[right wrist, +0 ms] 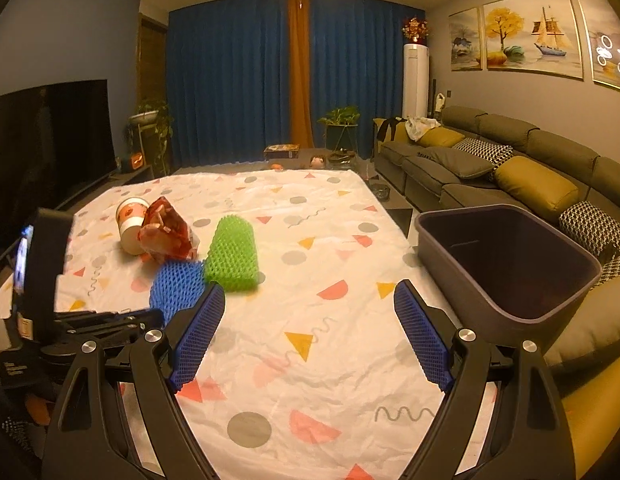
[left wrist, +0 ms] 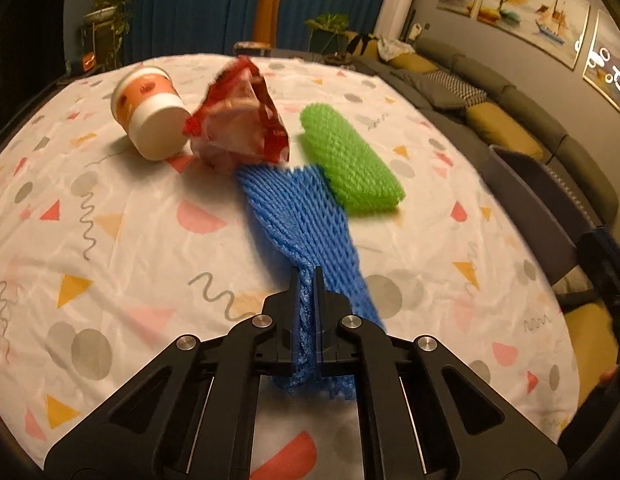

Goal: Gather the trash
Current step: 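Grasp the blue mesh sleeve with the left gripper and lift it, then grasp the green mesh sleeve with the right gripper and lift it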

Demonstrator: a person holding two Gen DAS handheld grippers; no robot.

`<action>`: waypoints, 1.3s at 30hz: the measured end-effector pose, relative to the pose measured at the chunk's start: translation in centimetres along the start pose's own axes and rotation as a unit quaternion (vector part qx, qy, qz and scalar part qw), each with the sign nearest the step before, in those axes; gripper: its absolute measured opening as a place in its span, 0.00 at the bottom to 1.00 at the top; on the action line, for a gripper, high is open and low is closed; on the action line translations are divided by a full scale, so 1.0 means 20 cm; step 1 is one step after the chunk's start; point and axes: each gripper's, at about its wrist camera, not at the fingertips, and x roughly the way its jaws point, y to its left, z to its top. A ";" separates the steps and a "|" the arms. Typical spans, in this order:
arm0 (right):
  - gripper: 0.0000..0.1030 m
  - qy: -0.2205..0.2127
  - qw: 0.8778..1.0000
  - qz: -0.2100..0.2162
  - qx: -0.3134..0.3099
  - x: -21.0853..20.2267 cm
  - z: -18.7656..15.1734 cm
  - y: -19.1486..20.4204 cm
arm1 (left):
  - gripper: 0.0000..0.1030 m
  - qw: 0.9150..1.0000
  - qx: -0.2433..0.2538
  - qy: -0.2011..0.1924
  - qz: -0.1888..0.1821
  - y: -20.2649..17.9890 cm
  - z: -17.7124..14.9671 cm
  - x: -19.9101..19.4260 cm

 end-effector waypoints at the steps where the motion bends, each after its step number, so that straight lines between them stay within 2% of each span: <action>1: 0.81 0.002 1.000 0.001 -0.002 0.01 0.00 0.01 | 0.04 1.000 -0.002 -0.006 -0.015 0.00 0.00 -0.04; 5: 0.81 0.010 1.000 0.006 -0.008 0.06 0.02 0.04 | 0.04 0.997 0.011 -0.048 -0.054 -0.01 0.01 -0.23; 9: 0.81 0.020 1.000 0.018 -0.009 0.12 0.04 0.08 | 0.04 0.992 0.015 -0.102 -0.068 0.03 0.04 -0.44; 12: 0.81 0.027 0.999 0.026 -0.011 0.18 0.07 0.13 | 0.04 0.989 0.004 -0.133 -0.063 0.08 0.06 -0.54; 15: 0.81 0.035 0.999 0.037 -0.012 0.28 0.10 0.18 | 0.04 0.986 -0.004 -0.161 -0.035 0.15 0.09 -0.60; 19: 0.81 0.055 0.997 0.048 -0.010 0.42 0.12 0.24 | 0.04 0.986 -0.026 -0.165 -0.023 0.27 0.12 -0.61; 23: 0.77 0.076 0.996 0.054 -0.004 0.55 0.13 0.27 | 0.04 0.985 -0.036 -0.167 -0.018 0.33 0.14 -0.61; 31: 0.76 0.126 0.990 0.057 0.001 0.75 0.13 0.29 | 0.04 0.985 -0.044 -0.163 -0.021 0.38 0.15 -0.58; 34: 0.69 0.146 0.988 0.059 -0.004 0.79 0.12 0.31 | 0.04 0.986 -0.047 -0.161 -0.023 0.39 0.15 -0.57; 36: 0.59 0.161 0.985 0.064 -0.007 0.83 0.12 0.32 | 0.04 0.986 -0.048 -0.161 -0.023 0.39 0.15 -0.57; 38: 0.45 0.180 0.982 0.063 -0.008 0.86 0.11 0.32 | 0.04 0.986 -0.050 -0.160 -0.023 0.40 0.15 -0.57; 39: 0.42 0.181 0.981 0.065 -0.006 0.86 0.10 0.32 | 0.04 0.986 -0.050 -0.160 -0.024 0.40 0.15 -0.57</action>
